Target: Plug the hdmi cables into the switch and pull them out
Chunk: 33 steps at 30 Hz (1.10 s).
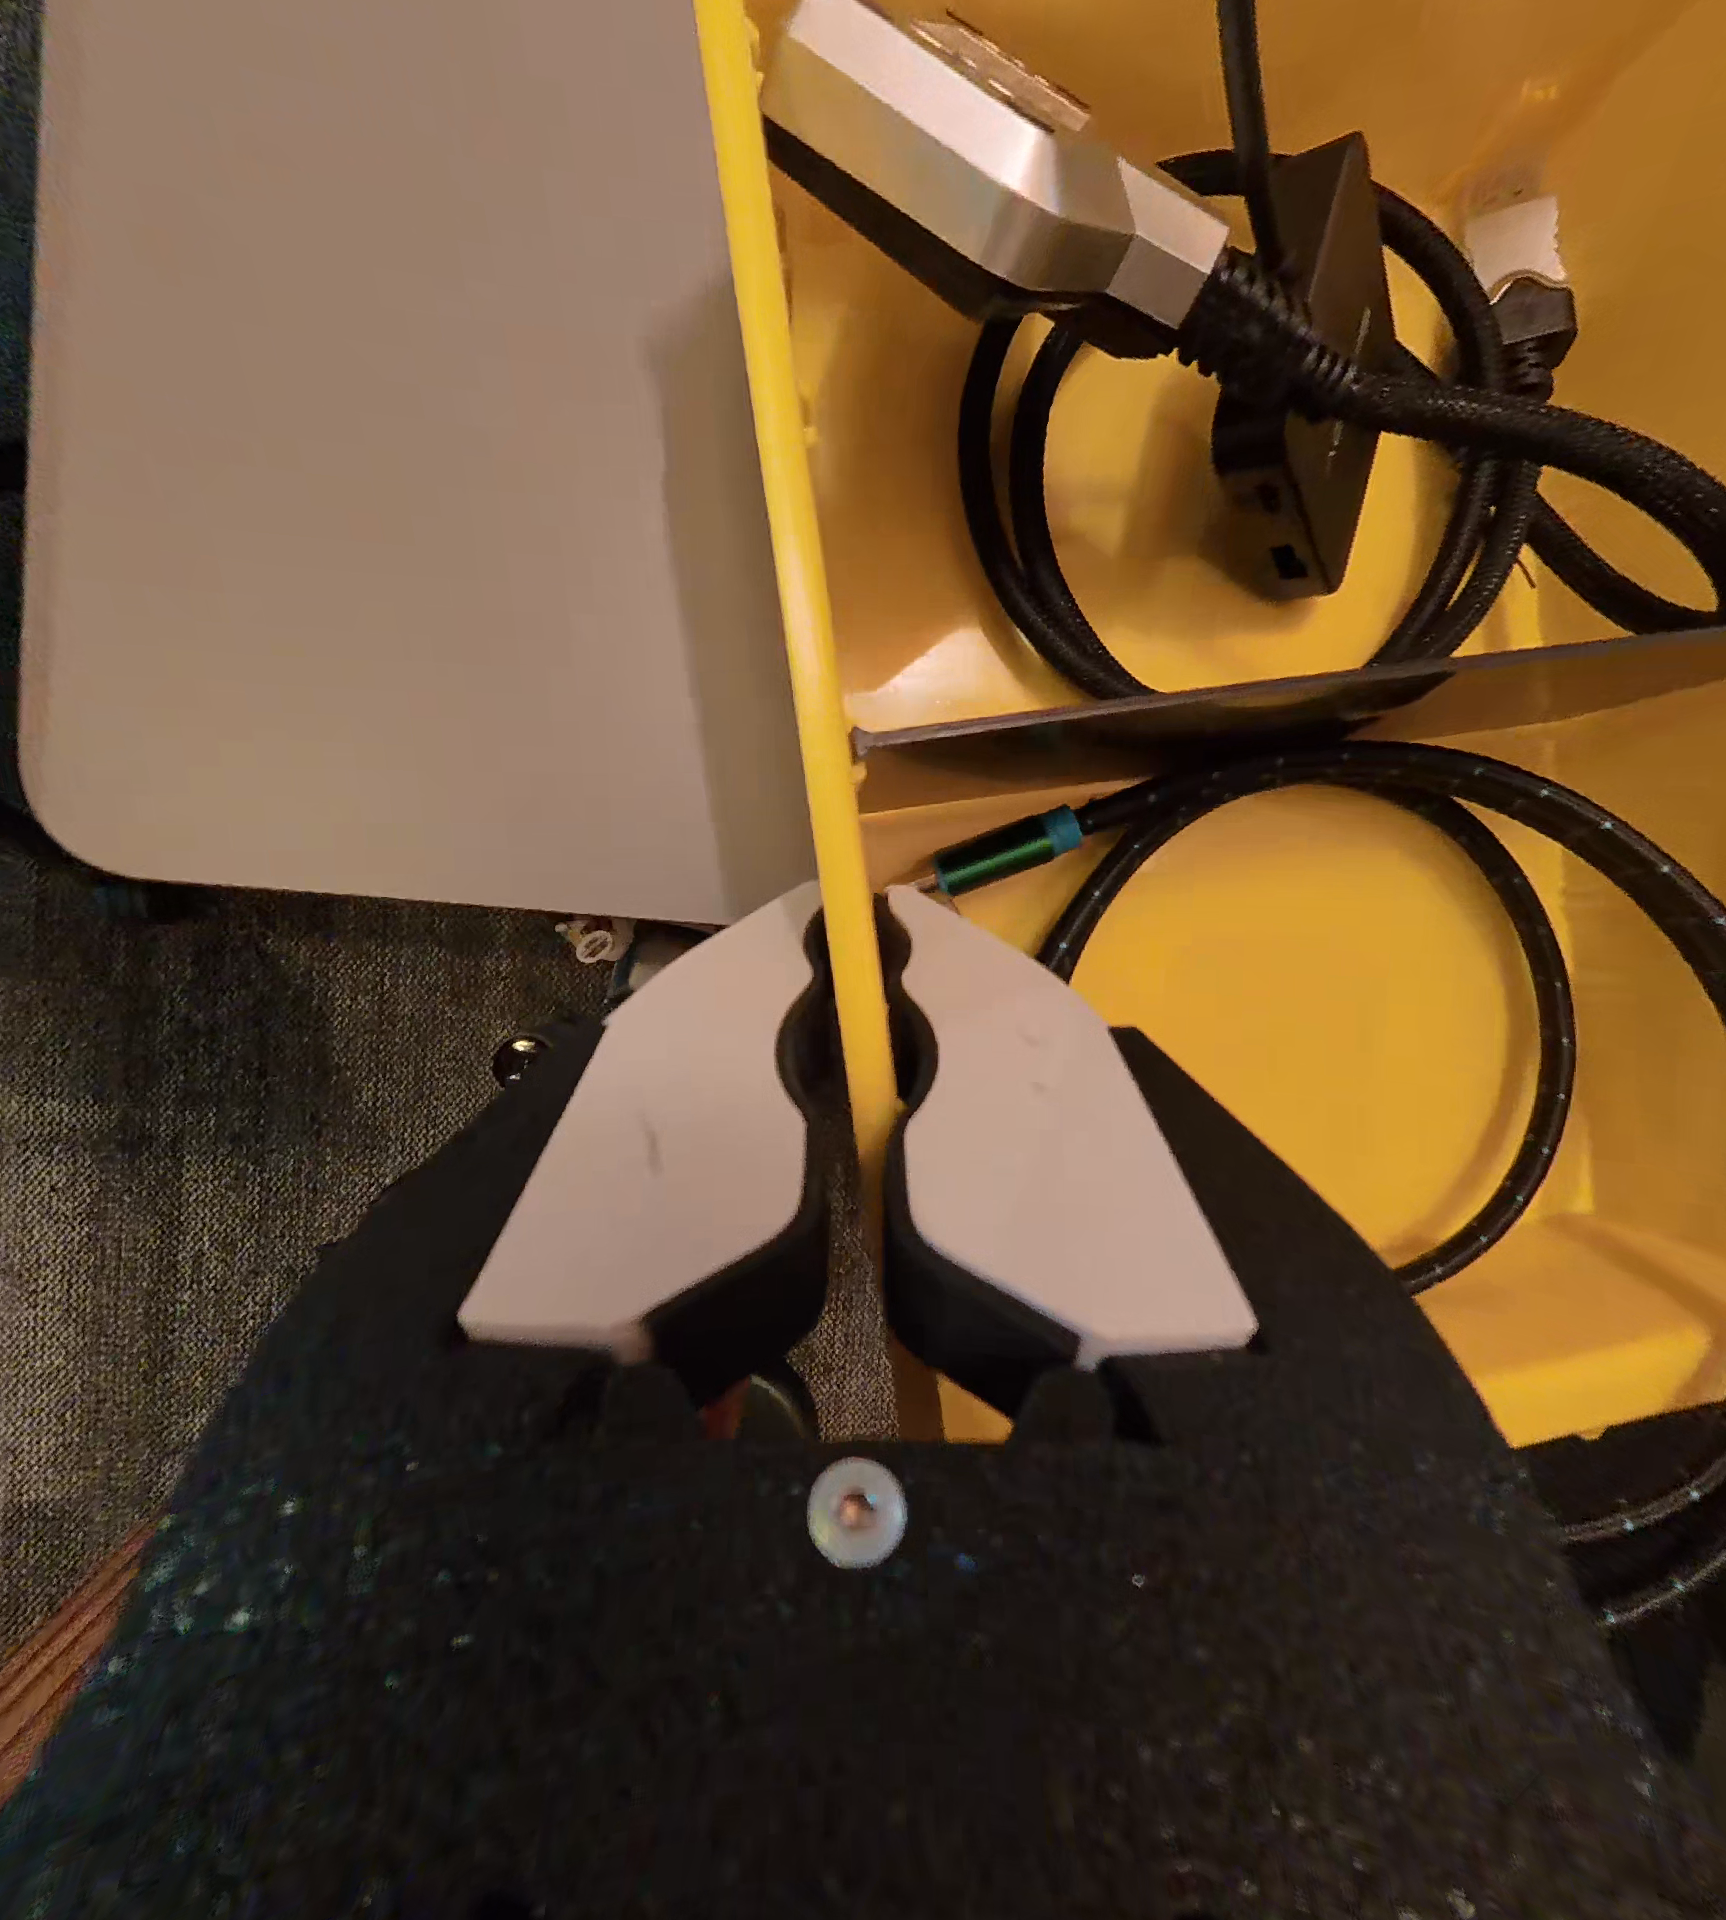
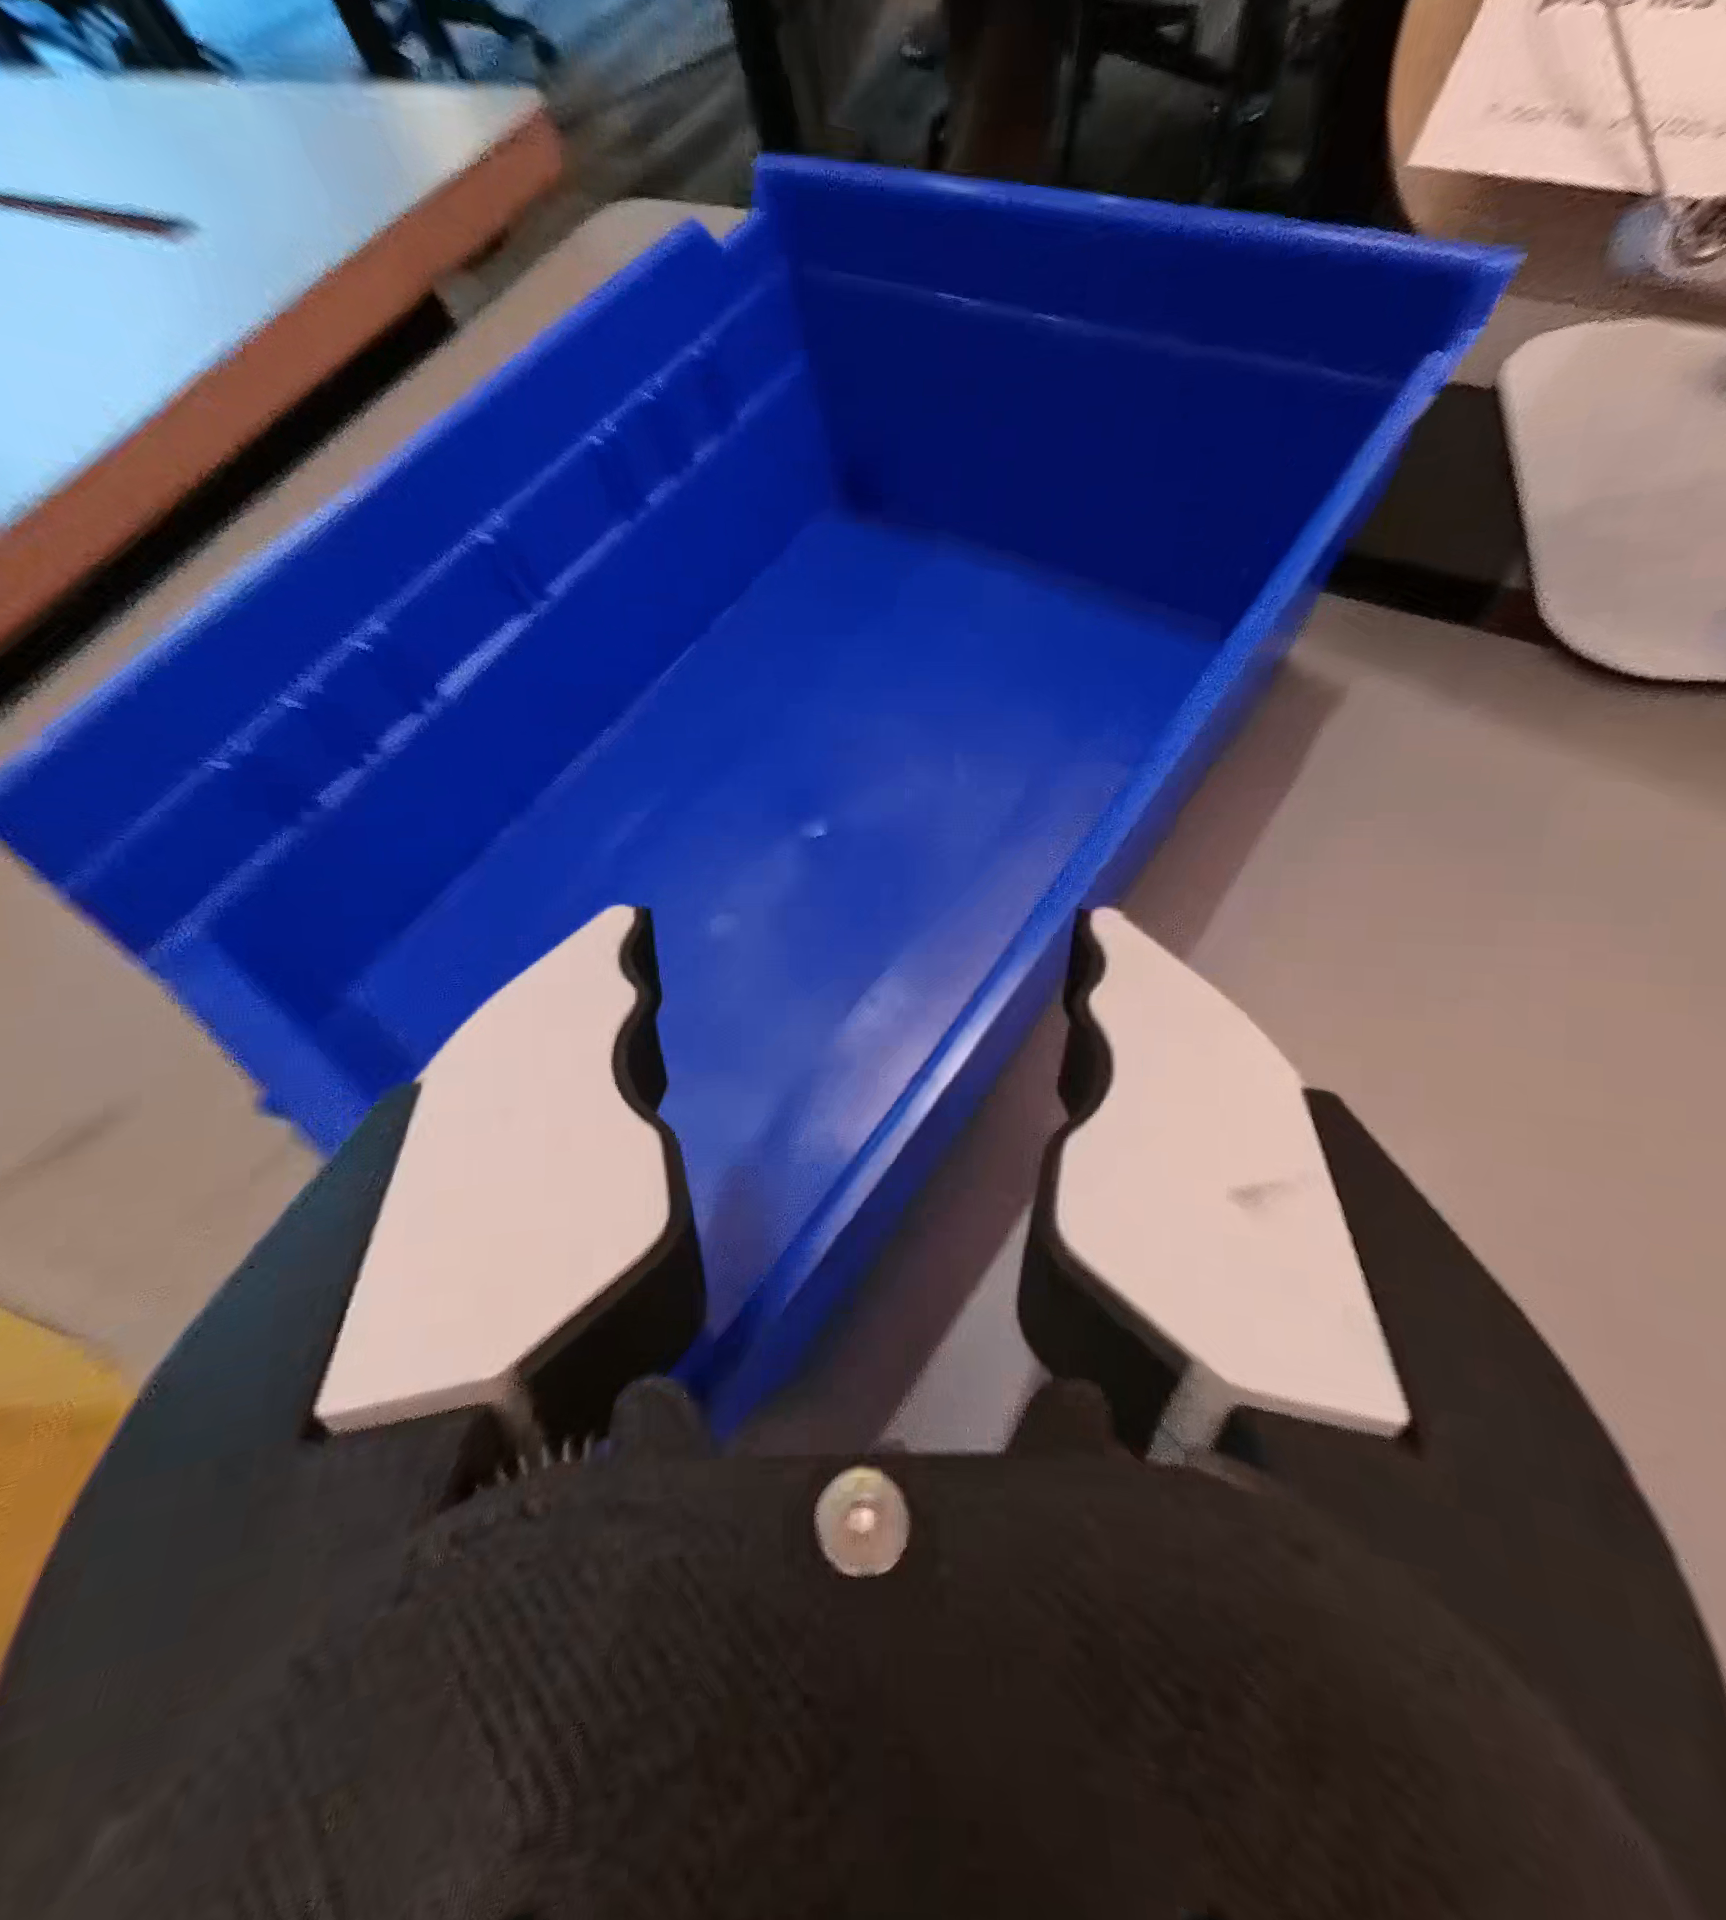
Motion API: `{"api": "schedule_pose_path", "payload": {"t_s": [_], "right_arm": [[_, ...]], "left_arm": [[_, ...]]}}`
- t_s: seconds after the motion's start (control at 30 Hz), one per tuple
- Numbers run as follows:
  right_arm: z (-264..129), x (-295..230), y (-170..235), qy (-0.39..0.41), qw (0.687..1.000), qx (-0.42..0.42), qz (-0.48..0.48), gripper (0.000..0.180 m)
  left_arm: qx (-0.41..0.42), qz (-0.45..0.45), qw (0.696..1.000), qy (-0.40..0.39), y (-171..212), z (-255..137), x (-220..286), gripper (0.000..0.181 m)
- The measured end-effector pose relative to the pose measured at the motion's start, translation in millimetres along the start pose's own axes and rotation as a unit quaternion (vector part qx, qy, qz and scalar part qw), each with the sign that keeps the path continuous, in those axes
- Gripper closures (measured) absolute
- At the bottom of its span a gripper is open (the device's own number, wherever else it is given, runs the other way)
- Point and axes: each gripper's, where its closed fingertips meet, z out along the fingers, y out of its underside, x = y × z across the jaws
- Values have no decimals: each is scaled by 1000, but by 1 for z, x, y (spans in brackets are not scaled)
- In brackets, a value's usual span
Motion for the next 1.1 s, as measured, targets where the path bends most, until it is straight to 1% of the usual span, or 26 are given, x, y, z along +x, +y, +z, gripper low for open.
{"api": "schedule_pose_path", "payload": {"t_s": [0.03,0.07,0.1,0.13,0.2,0.23,0.3,0.37,0.43,0.5,0.6,0.7,0.8,0.87,0.97,1.03,1.1], "right_arm": [[6,2,6,11,1000,-7,-23,108],[9,4,9,12,999,-12,-37,106],[7,10,9,18,999,-14,-46,114],[2,20,10,28,998,-19,-48,127],[-12,46,9,29,999,-14,-36,160],[-21,59,10,18,999,-11,-33,171],[-46,74,19,-37,998,-19,-57,173],[-81,92,25,-57,993,1,-101,173],[-121,124,31,-29,989,20,-140,173],[-161,164,36,-3,989,38,-140,173],[-221,238,42,49,991,64,-108,173],[-281,319,44,129,984,100,-66,172],[-325,397,52,198,973,117,-10,171],[-341,443,60,232,966,112,6,171],[-346,499,74,257,963,79,28,171],[-345,528,81,263,962,61,51,171],[-342,545,77,249,964,76,59,171]], "left_arm": [[1,-3,1000,-2,-1,0,-3,176],[2,-5,1000,-4,-2,0,-5,176],[3,-6,1000,-5,-3,1,-6,175],[5,-7,1000,-6,-4,1,-8,175],[9,-8,1000,-7,-5,1,-10,175],[9,-7,1000,-8,-6,1,-11,175],[9,-2,1000,-9,-8,2,-12,175],[9,3,1000,-6,-12,5,-13,176],[9,8,1000,-2,-19,9,-13,175],[8,14,1000,2,-29,15,-13,175],[7,24,1000,8,-50,28,-8,175],[7,33,999,14,-75,44,0,176],[9,41,999,19,-106,63,10,176],[12,46,999,21,-128,76,17,176],[16,50,998,24,-160,97,29,176],[18,54,998,24,-181,110,36,176],[20,59,998,22,-199,122,44,176]]}}
